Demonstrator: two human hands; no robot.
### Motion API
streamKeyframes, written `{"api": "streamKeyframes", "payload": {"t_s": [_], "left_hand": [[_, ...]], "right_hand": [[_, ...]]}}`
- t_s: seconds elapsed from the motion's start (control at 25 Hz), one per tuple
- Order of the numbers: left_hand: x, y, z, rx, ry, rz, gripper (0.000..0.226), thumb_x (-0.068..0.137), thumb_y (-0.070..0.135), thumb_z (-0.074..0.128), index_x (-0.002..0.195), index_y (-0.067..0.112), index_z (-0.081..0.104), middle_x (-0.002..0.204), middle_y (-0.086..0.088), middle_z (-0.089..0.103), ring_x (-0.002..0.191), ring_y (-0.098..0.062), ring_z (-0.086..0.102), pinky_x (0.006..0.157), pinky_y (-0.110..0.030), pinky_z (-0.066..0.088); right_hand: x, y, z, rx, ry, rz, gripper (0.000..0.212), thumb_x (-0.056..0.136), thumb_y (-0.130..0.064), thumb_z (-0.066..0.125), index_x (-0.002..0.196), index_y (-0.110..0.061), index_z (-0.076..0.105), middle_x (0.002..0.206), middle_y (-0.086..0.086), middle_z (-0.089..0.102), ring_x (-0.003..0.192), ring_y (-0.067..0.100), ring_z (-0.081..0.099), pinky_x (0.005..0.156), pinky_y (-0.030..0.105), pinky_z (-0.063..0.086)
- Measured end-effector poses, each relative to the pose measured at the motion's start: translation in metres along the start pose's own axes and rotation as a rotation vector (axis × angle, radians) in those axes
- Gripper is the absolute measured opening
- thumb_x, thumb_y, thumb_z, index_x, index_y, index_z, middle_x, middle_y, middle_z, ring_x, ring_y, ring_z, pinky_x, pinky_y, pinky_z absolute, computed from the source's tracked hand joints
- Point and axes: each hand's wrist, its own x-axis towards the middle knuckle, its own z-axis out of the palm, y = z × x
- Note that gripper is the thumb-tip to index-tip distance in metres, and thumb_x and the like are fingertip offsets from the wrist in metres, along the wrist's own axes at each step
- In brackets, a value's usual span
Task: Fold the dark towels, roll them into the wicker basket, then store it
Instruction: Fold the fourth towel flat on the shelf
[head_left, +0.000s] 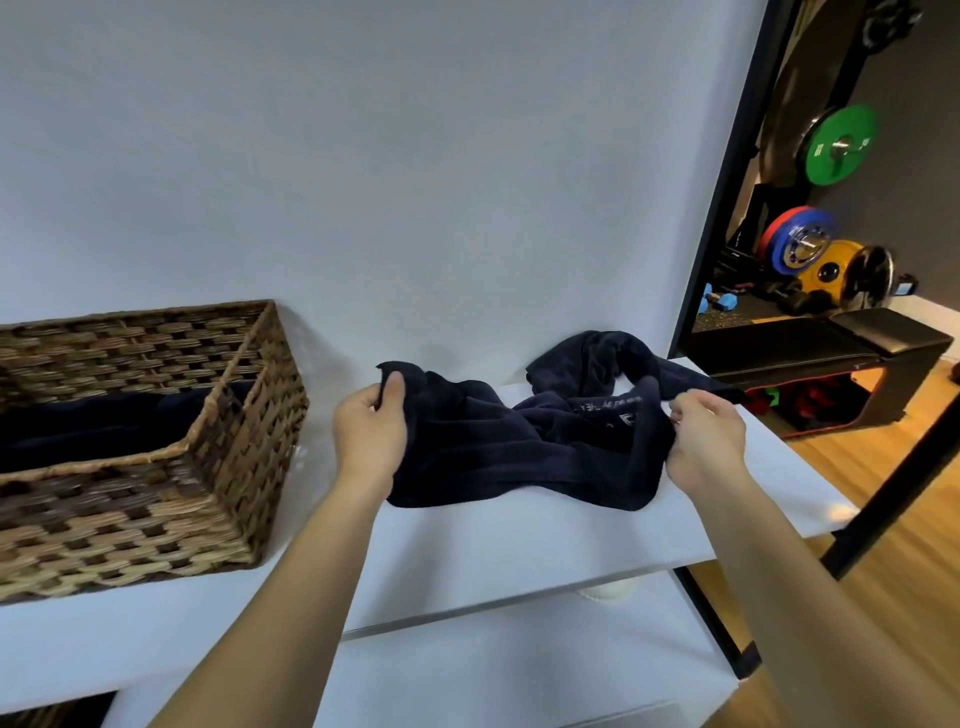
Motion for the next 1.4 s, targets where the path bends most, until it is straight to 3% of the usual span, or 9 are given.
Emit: {"api": "streamKeyframes", "payload": {"t_s": [0.2,0.4,0.56,0.76,0.92,1.08,1.16,1.28,1.4], "left_hand": [[-0.014,-0.005,0.002,0.109,-0.035,0.094,0.041,0.104,0.036,0.052,0.079,0.005,0.066,0.069,-0.005,0.059,0.064,-0.017,0.051,0.063,-0.033,0.043],[-0.017,-0.01,-0.006,0.092,-0.022,0.035,0.024,0.102,0.029,0.055,0.081,0.029,0.066,0.086,0.003,0.072,0.082,-0.015,0.066,0.075,-0.034,0.053],[-0.019,-0.008,-0.004,0.031,-0.027,0.008,0.021,0.102,0.027,0.056,0.083,0.03,0.065,0.086,0.006,0.071,0.082,-0.011,0.066,0.075,-0.03,0.052],[-0.019,-0.009,-0.006,0.018,-0.037,-0.004,0.019,0.102,0.026,0.055,0.086,0.026,0.066,0.085,0.005,0.071,0.08,-0.011,0.064,0.072,-0.027,0.05],[-0.019,-0.008,-0.005,-0.014,-0.054,0.001,0.013,0.103,0.025,0.053,0.103,0.026,0.065,0.092,0.002,0.074,0.087,-0.014,0.069,0.075,-0.029,0.053],[-0.027,0.0,0.001,0.006,-0.106,0.142,0.015,0.101,0.024,0.058,0.093,0.027,0.071,0.092,0.007,0.072,0.084,-0.009,0.068,0.079,-0.028,0.055],[-0.034,0.001,0.006,0.036,-0.139,0.162,0.016,0.098,0.027,0.063,0.089,0.018,0.073,0.092,0.001,0.07,0.08,-0.009,0.066,0.078,-0.033,0.054],[-0.046,0.006,0.008,-0.063,-0.258,0.09,0.015,0.1,0.019,0.062,0.09,0.014,0.072,0.086,-0.007,0.076,0.082,-0.021,0.071,0.083,-0.042,0.056],[-0.053,0.01,0.005,-0.141,-0.303,0.074,0.018,0.102,0.009,0.056,0.101,0.017,0.072,0.094,-0.003,0.078,0.092,-0.026,0.074,0.091,-0.04,0.058]], "right_hand": [[-0.005,0.017,0.005,-0.252,-0.18,0.251,0.03,0.095,-0.023,0.068,0.114,0.0,0.062,0.111,0.019,0.069,0.101,0.038,0.071,0.09,0.047,0.058],[0.002,0.036,-0.001,-0.158,-0.163,0.392,0.042,0.096,-0.032,0.064,0.125,-0.002,0.064,0.124,0.011,0.069,0.113,0.028,0.067,0.1,0.042,0.052],[-0.005,0.04,-0.004,-0.022,-0.225,0.364,0.037,0.092,-0.01,0.045,0.122,0.004,0.061,0.114,0.015,0.063,0.11,0.032,0.062,0.106,0.042,0.046],[-0.029,0.033,0.003,-0.883,-0.385,-0.025,0.018,0.095,-0.007,0.052,0.097,-0.003,0.07,0.086,0.011,0.069,0.076,0.02,0.058,0.072,0.03,0.046],[-0.041,0.006,0.016,-1.023,-0.284,-0.388,0.029,0.093,-0.021,0.061,0.071,-0.007,0.048,0.068,0.017,0.054,0.064,0.026,0.049,0.06,0.034,0.039],[-0.065,-0.001,0.057,-1.277,-0.304,-0.734,0.035,0.092,-0.032,0.066,0.07,-0.008,0.055,0.09,0.01,0.053,0.088,0.024,0.045,0.08,0.035,0.037],[-0.078,0.005,0.07,-1.239,-0.435,-0.884,0.023,0.093,-0.034,0.066,0.077,-0.018,0.06,0.099,-0.005,0.051,0.097,0.016,0.042,0.089,0.031,0.034],[-0.092,0.016,0.077,-0.992,-0.869,-0.72,0.009,0.098,-0.024,0.061,0.09,-0.026,0.064,0.086,-0.012,0.064,0.08,0.004,0.058,0.078,0.023,0.044],[-0.096,0.029,0.081,-0.879,-0.962,-0.714,0.015,0.101,-0.009,0.055,0.098,-0.019,0.066,0.088,-0.012,0.067,0.079,0.002,0.061,0.075,0.015,0.044]]}}
